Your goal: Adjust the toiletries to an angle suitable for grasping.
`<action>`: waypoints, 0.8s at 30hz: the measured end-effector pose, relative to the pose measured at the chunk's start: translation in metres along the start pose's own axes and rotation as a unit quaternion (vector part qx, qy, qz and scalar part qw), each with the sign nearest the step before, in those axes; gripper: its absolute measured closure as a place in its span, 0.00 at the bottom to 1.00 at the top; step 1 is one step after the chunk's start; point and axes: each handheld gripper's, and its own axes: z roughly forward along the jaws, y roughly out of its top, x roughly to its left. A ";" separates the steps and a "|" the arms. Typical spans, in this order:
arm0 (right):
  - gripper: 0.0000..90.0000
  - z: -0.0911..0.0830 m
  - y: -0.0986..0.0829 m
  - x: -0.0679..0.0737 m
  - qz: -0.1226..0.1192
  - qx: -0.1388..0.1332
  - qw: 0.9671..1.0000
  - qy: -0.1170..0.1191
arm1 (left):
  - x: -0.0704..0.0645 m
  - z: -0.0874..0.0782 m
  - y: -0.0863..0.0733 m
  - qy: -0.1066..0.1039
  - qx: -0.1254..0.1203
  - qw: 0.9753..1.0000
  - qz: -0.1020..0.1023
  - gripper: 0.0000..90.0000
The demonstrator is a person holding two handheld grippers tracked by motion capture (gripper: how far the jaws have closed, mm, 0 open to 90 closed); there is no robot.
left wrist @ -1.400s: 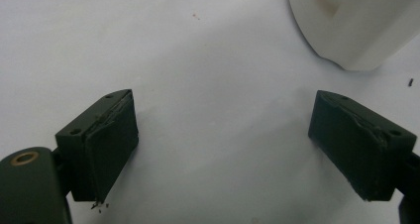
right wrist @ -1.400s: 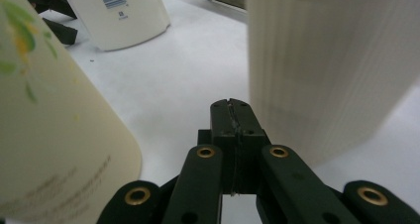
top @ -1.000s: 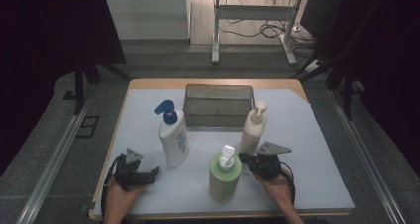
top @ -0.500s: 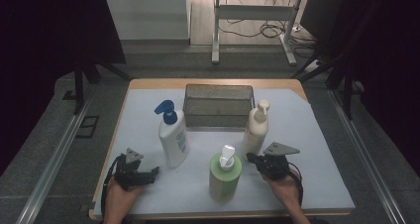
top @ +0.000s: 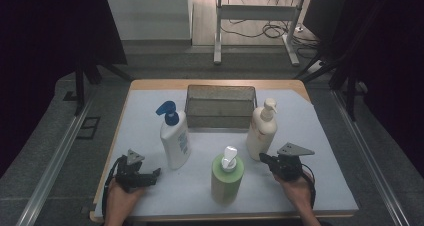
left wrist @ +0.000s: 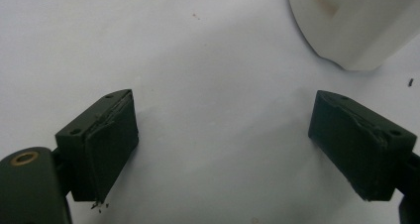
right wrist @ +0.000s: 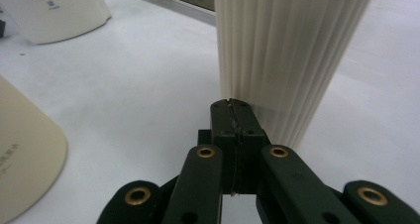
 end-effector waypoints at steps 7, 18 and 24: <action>1.00 -0.002 -0.001 -0.008 0.007 0.001 1.000 -0.009 | 0.000 0.000 0.000 0.000 0.000 1.000 0.000 0.13; 1.00 -0.001 -0.002 -0.017 0.016 0.006 1.000 -0.026 | 0.000 0.000 0.000 0.000 0.000 1.000 0.000 0.13; 1.00 0.001 -0.002 -0.022 0.018 0.010 0.999 -0.033 | 0.000 0.000 0.000 0.000 0.000 1.000 0.000 0.13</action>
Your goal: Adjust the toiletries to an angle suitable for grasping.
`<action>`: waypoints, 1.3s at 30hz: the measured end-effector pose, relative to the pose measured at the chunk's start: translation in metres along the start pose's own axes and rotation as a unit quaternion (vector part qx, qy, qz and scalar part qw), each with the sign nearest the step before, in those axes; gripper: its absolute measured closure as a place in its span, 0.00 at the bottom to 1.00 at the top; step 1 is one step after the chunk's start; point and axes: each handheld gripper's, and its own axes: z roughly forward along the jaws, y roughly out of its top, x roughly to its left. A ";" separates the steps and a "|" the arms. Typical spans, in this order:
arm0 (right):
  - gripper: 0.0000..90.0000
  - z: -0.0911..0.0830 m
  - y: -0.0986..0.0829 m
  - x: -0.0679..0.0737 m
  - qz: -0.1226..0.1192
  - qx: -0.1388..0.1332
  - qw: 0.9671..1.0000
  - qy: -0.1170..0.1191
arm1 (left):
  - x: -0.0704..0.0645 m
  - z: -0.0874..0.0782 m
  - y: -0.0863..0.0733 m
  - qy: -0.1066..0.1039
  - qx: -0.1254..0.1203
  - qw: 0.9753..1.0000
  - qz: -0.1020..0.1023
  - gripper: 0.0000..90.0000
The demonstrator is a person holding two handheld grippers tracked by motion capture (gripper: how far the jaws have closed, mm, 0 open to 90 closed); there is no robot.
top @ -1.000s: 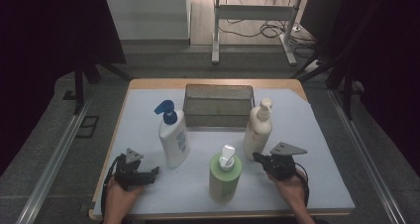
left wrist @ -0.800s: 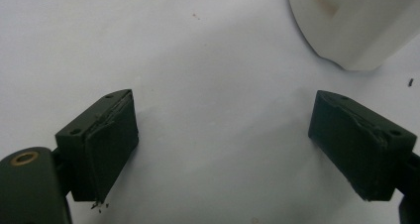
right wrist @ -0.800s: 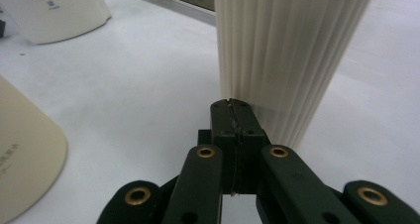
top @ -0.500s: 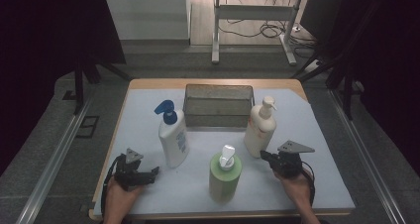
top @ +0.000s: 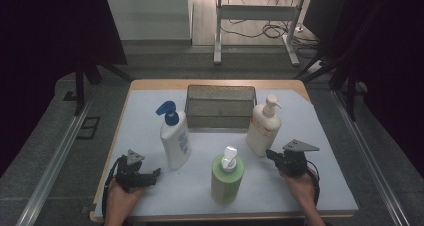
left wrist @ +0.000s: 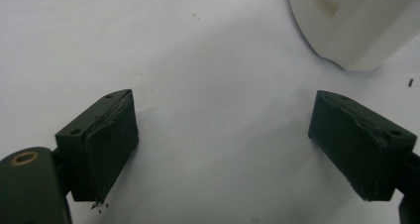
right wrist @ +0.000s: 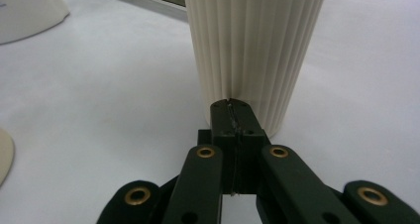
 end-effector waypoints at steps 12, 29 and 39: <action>0.77 -0.011 0.001 0.004 -0.017 0.014 1.000 -0.009 | 0.000 0.000 0.000 0.000 0.000 1.000 0.000 0.13; 0.43 -0.037 0.018 -0.001 -0.001 -0.009 1.000 0.003 | 0.000 0.000 0.000 0.000 0.000 1.000 0.000 0.13; 0.36 -0.043 0.034 -0.002 0.001 -0.027 1.000 0.002 | 0.000 0.000 0.000 0.000 0.000 1.000 0.000 0.13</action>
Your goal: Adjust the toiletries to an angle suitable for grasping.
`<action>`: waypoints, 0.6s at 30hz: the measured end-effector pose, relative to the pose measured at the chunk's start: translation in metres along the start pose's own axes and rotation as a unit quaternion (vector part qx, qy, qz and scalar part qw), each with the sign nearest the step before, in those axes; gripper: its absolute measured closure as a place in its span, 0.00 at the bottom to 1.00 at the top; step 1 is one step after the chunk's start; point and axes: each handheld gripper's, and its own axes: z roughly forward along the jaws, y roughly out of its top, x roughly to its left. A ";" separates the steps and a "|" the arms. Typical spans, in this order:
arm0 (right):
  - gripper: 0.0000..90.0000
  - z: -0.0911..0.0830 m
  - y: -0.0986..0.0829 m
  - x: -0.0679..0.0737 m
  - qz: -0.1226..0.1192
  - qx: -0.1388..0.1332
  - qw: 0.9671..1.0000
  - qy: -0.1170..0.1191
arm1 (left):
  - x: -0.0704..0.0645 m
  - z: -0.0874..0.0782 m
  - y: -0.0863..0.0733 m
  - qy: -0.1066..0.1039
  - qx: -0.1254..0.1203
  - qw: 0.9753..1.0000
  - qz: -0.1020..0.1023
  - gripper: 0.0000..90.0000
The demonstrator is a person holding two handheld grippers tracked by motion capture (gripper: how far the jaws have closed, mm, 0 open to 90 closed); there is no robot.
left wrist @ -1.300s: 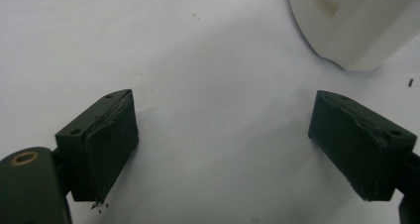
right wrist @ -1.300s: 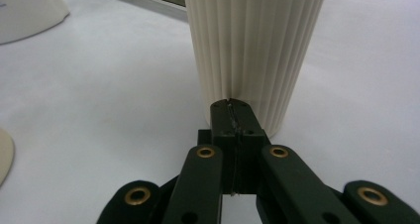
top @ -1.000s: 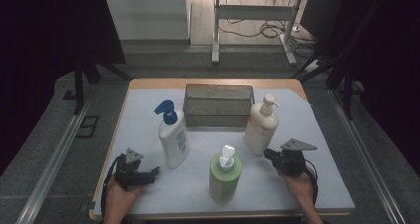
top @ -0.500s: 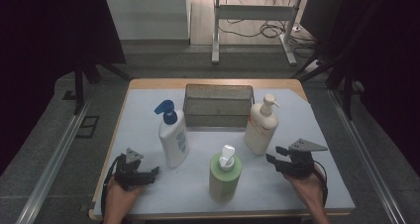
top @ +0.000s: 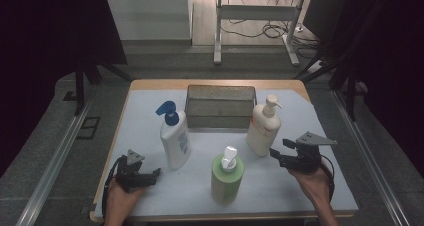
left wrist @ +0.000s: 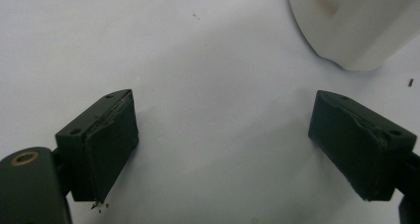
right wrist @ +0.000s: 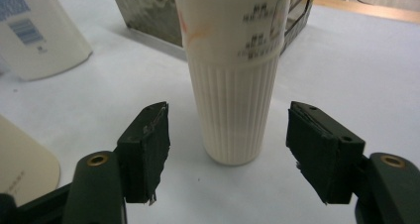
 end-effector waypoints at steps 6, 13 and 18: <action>0.31 0.004 0.010 -0.001 0.012 -0.013 1.000 -0.005 | 0.000 0.000 0.000 0.000 0.000 1.000 0.000 0.13; 0.30 0.008 0.025 0.001 0.001 -0.007 1.000 -0.013 | 0.000 0.000 0.000 0.000 0.000 1.000 0.000 0.13; 0.29 0.016 0.035 0.003 -0.006 0.010 1.000 -0.020 | 0.000 0.000 0.000 0.000 0.000 1.000 0.001 0.13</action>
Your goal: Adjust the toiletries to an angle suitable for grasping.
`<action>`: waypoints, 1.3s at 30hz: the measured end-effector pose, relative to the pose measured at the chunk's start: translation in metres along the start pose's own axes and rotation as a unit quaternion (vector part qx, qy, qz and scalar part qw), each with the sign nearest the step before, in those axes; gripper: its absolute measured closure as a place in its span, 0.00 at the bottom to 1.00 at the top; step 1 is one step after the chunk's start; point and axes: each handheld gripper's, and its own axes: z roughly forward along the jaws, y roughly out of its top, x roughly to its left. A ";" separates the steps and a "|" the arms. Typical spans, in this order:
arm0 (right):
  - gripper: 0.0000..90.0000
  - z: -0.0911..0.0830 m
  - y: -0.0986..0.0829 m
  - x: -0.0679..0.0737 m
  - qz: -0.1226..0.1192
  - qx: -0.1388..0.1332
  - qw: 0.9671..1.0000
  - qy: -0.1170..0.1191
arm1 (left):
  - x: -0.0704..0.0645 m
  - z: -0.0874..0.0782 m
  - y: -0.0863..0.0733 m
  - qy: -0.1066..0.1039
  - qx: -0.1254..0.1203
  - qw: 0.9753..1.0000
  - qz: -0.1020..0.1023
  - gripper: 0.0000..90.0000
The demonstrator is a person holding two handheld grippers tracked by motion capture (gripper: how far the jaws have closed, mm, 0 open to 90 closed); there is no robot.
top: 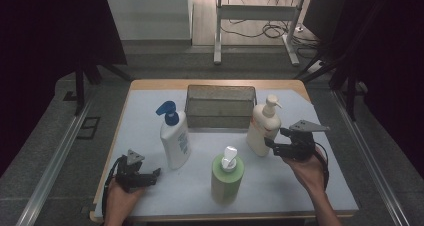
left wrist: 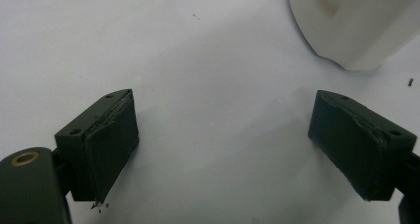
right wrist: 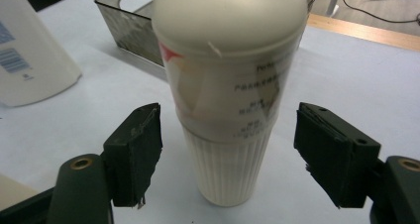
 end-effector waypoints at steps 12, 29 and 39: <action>0.29 0.019 0.019 0.004 -0.004 0.015 1.000 -0.016 | 0.000 0.000 0.000 0.000 0.000 1.000 0.000 0.13; 0.40 0.038 0.027 0.011 -0.007 0.021 0.999 -0.045 | 0.000 0.000 0.000 0.000 0.000 1.000 0.000 0.13; 0.41 0.034 0.028 0.013 -0.001 0.031 0.998 -0.046 | 0.000 0.000 0.000 0.000 0.000 1.000 0.000 0.13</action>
